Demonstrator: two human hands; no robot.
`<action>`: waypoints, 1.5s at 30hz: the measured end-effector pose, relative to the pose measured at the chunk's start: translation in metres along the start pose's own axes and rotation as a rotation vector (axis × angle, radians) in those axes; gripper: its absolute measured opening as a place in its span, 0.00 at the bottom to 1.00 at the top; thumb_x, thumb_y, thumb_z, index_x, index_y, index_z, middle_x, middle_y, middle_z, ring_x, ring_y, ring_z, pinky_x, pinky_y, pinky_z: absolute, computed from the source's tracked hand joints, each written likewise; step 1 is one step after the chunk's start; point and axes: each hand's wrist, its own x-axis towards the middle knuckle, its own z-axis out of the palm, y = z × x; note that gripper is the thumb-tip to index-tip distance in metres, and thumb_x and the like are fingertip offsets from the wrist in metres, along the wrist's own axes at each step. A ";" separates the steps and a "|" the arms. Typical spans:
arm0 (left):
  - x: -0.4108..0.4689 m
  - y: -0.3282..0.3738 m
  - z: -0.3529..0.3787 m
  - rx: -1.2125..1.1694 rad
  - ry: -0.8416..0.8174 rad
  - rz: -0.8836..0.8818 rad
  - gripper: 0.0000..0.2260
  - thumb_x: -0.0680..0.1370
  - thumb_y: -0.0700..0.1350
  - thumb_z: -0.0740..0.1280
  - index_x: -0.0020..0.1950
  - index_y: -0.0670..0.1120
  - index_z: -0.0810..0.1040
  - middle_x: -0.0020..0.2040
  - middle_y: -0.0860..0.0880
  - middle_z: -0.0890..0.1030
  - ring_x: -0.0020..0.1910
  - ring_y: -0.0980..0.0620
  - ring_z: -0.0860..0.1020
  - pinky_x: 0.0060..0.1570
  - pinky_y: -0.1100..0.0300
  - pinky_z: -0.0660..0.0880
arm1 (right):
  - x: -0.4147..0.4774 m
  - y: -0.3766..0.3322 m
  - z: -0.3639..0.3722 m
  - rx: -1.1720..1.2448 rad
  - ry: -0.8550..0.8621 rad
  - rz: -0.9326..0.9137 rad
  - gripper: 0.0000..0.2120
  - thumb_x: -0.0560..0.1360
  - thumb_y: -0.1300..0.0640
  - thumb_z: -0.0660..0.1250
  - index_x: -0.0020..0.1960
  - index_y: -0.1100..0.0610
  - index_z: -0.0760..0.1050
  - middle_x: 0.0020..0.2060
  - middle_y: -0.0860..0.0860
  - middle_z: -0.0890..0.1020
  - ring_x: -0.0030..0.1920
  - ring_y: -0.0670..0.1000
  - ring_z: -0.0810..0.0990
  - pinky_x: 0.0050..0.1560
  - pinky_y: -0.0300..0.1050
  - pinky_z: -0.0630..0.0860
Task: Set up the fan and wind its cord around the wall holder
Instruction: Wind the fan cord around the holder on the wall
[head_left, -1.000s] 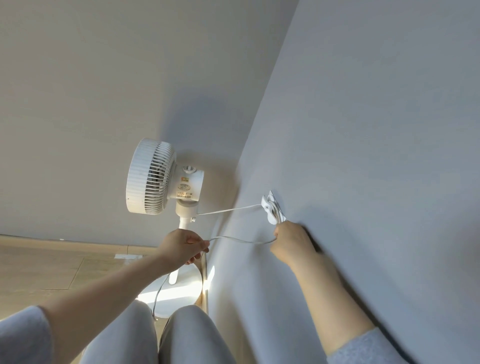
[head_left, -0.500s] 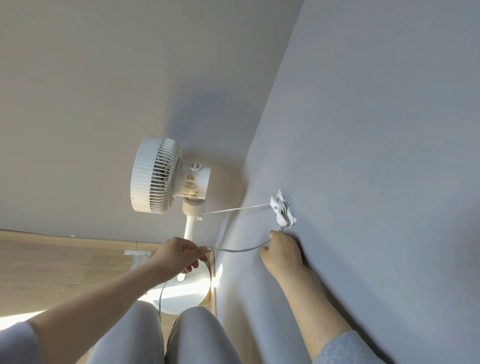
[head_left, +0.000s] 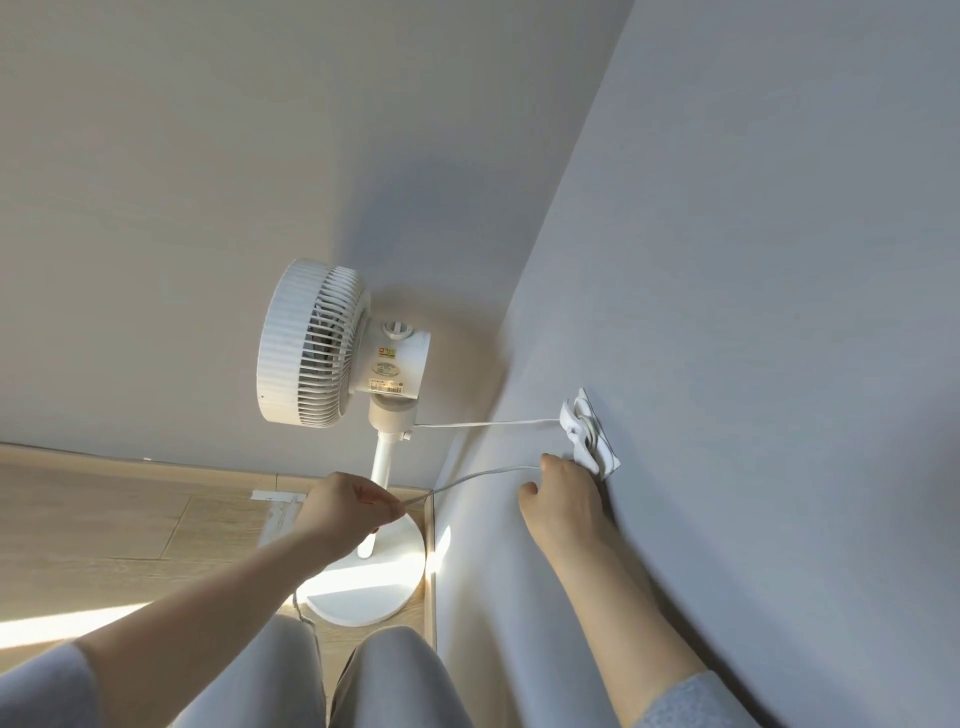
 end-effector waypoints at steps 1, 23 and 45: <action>0.003 -0.001 0.000 -0.001 0.015 -0.001 0.06 0.69 0.45 0.76 0.33 0.52 0.83 0.33 0.48 0.84 0.34 0.49 0.79 0.36 0.60 0.74 | 0.002 -0.002 0.001 -0.027 -0.011 -0.005 0.02 0.74 0.61 0.57 0.42 0.58 0.67 0.39 0.54 0.75 0.40 0.55 0.69 0.34 0.43 0.63; 0.038 -0.019 0.021 -0.085 -0.167 -0.004 0.06 0.72 0.42 0.72 0.41 0.38 0.85 0.32 0.47 0.82 0.32 0.52 0.78 0.37 0.64 0.76 | 0.097 -0.044 -0.025 -0.282 -0.196 -0.178 0.14 0.71 0.68 0.60 0.51 0.60 0.79 0.47 0.56 0.84 0.44 0.57 0.81 0.40 0.41 0.71; 0.043 -0.007 0.013 -0.152 -0.192 0.094 0.09 0.78 0.39 0.63 0.46 0.40 0.83 0.34 0.50 0.79 0.27 0.62 0.75 0.31 0.71 0.71 | 0.131 -0.046 -0.094 -0.543 -0.124 -0.101 0.04 0.72 0.64 0.62 0.44 0.58 0.75 0.51 0.57 0.81 0.50 0.58 0.79 0.44 0.42 0.70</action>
